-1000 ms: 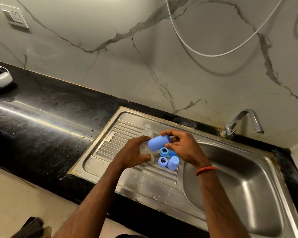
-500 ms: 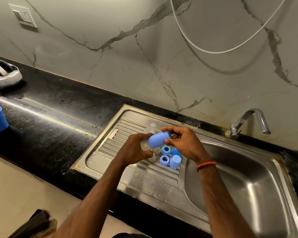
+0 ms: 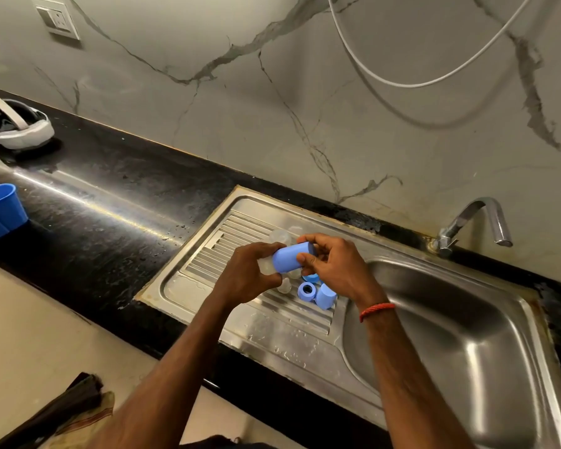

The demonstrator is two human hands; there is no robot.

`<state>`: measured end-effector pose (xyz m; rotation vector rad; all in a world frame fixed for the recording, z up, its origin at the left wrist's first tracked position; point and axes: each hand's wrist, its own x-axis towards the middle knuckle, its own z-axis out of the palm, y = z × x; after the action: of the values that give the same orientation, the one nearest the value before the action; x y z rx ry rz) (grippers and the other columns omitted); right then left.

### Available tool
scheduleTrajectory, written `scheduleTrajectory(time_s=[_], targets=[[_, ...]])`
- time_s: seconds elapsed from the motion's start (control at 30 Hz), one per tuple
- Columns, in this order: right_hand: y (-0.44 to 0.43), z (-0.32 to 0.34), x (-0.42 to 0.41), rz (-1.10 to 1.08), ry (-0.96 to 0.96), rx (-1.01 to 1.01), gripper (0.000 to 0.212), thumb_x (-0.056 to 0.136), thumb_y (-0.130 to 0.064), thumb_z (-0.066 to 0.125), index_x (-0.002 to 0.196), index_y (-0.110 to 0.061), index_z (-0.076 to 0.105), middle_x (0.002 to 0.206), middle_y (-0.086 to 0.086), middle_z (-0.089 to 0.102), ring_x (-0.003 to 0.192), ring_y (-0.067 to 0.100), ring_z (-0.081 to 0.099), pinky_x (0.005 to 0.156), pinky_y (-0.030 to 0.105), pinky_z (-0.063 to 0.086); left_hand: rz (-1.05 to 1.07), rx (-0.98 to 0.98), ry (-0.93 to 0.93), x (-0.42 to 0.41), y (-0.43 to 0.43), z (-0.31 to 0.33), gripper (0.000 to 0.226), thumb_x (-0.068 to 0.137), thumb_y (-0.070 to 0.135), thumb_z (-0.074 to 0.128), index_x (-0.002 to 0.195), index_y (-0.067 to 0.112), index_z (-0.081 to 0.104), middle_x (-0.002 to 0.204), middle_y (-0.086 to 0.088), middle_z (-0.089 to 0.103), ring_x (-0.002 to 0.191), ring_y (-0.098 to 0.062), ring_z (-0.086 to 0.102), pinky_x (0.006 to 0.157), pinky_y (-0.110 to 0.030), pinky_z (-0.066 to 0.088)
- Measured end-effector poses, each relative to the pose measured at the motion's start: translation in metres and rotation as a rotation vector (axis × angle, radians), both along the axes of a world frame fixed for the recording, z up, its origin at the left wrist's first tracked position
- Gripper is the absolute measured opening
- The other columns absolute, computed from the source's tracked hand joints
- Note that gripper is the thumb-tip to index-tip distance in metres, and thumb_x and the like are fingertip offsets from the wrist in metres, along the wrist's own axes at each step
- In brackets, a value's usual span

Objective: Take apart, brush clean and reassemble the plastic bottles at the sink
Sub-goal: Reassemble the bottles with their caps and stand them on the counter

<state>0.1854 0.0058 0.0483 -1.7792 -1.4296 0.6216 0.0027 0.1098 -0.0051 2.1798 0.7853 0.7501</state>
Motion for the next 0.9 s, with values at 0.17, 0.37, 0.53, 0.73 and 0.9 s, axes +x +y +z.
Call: scheduleTrajectory(time_s=[0.17,0.37,0.53,0.73,0.9], targets=[[-0.003,-0.013,-0.028,0.009,0.087,0.088,0.036,0.096,-0.02,0.065,0.129,-0.025,0.053,0.107,-0.004,0.062,0.077,0.004,0.068,0.072,0.02,0.057,0.076,0.006,-0.056,-0.01,0.002,0.001,0.055,0.068,0.015,0.09,0.12,0.016,0.071,0.111,0.002,0.073,0.098,-0.007,0.065,0.087,-0.024,0.052],[0.026,-0.001,-0.048,0.018,0.125,0.103,0.056,0.089,-0.011,0.072,0.136,-0.02,0.046,0.119,-0.008,0.049,0.094,0.005,0.062,0.079,0.012,0.053,0.097,-0.076,-0.078,-0.027,0.017,0.013,0.053,0.07,0.021,0.091,0.119,0.024,0.07,0.107,0.011,0.072,0.096,-0.002,0.065,0.08,-0.008,0.048],[0.068,0.0,-0.075,0.032,0.173,0.087,0.062,0.084,-0.007,0.077,0.136,-0.019,0.047,0.128,0.004,0.059,0.107,0.015,0.063,0.089,0.021,0.053,0.111,-0.125,-0.073,-0.061,0.047,0.014,0.053,0.072,0.023,0.091,0.118,0.033,0.067,0.11,0.018,0.07,0.104,0.003,0.063,0.086,-0.01,0.043],[0.127,-0.008,-0.12,0.073,0.161,0.064,0.056,0.081,-0.012,0.081,0.13,-0.012,0.055,0.125,0.007,0.066,0.11,0.015,0.064,0.096,0.031,0.054,0.166,-0.189,-0.079,-0.112,0.09,0.003,0.053,0.073,0.024,0.09,0.123,0.03,0.071,0.112,0.021,0.072,0.105,0.002,0.064,0.084,-0.011,0.047],[0.173,-0.018,-0.156,0.122,0.159,0.064,0.054,0.081,-0.012,0.081,0.13,-0.014,0.057,0.125,0.005,0.066,0.104,0.012,0.063,0.08,0.006,0.05,0.231,-0.236,-0.093,-0.15,0.123,-0.006,0.054,0.077,0.016,0.087,0.126,0.026,0.068,0.113,0.012,0.072,0.103,0.006,0.064,0.079,-0.013,0.054]])
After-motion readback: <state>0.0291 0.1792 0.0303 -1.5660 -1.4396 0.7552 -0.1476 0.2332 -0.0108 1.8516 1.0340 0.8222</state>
